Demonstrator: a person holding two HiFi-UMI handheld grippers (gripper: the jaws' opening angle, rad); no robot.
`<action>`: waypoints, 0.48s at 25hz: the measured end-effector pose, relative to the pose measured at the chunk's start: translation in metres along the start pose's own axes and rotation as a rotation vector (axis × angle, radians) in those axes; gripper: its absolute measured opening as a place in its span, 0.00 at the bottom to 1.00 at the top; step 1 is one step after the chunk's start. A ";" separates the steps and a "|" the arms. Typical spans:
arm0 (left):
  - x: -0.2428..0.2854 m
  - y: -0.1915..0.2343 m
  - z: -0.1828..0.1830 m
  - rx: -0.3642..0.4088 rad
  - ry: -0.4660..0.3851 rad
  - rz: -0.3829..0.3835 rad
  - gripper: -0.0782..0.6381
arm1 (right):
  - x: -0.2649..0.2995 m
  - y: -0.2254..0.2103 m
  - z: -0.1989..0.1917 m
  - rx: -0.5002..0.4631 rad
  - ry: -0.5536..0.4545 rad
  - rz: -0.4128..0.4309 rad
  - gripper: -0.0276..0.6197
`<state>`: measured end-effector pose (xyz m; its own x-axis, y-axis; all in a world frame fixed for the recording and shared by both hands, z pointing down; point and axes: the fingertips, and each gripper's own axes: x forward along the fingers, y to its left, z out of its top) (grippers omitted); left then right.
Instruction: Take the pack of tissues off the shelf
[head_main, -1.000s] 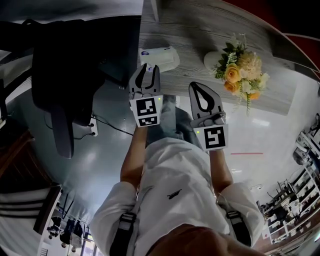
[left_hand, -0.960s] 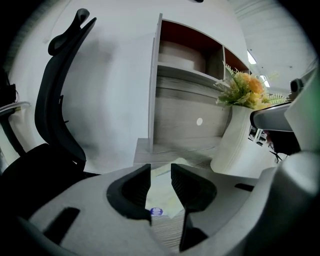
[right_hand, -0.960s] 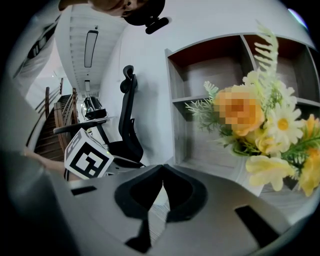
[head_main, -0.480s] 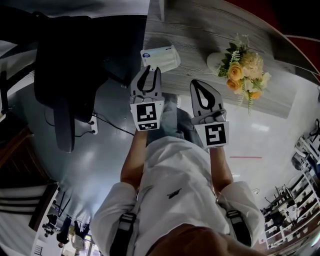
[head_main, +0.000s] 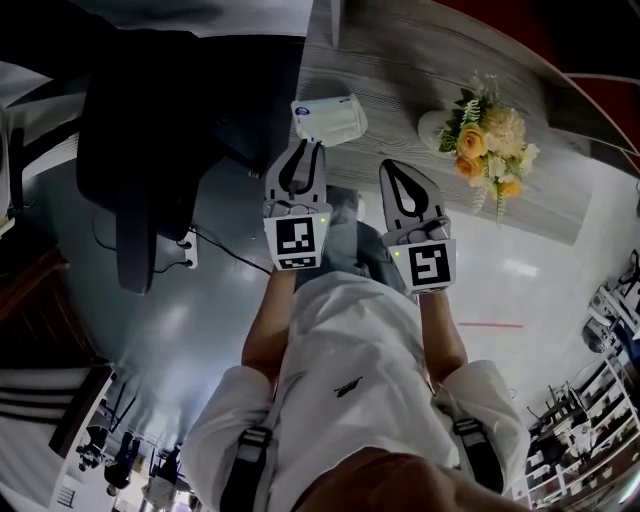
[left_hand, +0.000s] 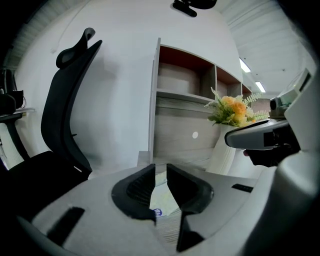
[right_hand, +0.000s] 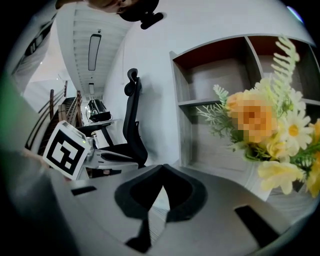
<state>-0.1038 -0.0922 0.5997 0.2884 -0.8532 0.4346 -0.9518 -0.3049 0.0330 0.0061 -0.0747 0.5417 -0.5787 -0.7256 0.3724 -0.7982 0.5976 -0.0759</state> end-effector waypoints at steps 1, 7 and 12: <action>-0.001 0.000 0.000 0.001 -0.001 0.000 0.23 | 0.000 0.001 0.000 -0.001 0.001 0.002 0.08; -0.007 0.002 0.004 0.013 -0.005 -0.001 0.23 | 0.004 0.005 -0.004 0.000 0.015 0.015 0.08; -0.012 0.003 0.005 0.020 -0.004 -0.003 0.23 | 0.006 0.008 -0.005 0.000 0.020 0.024 0.08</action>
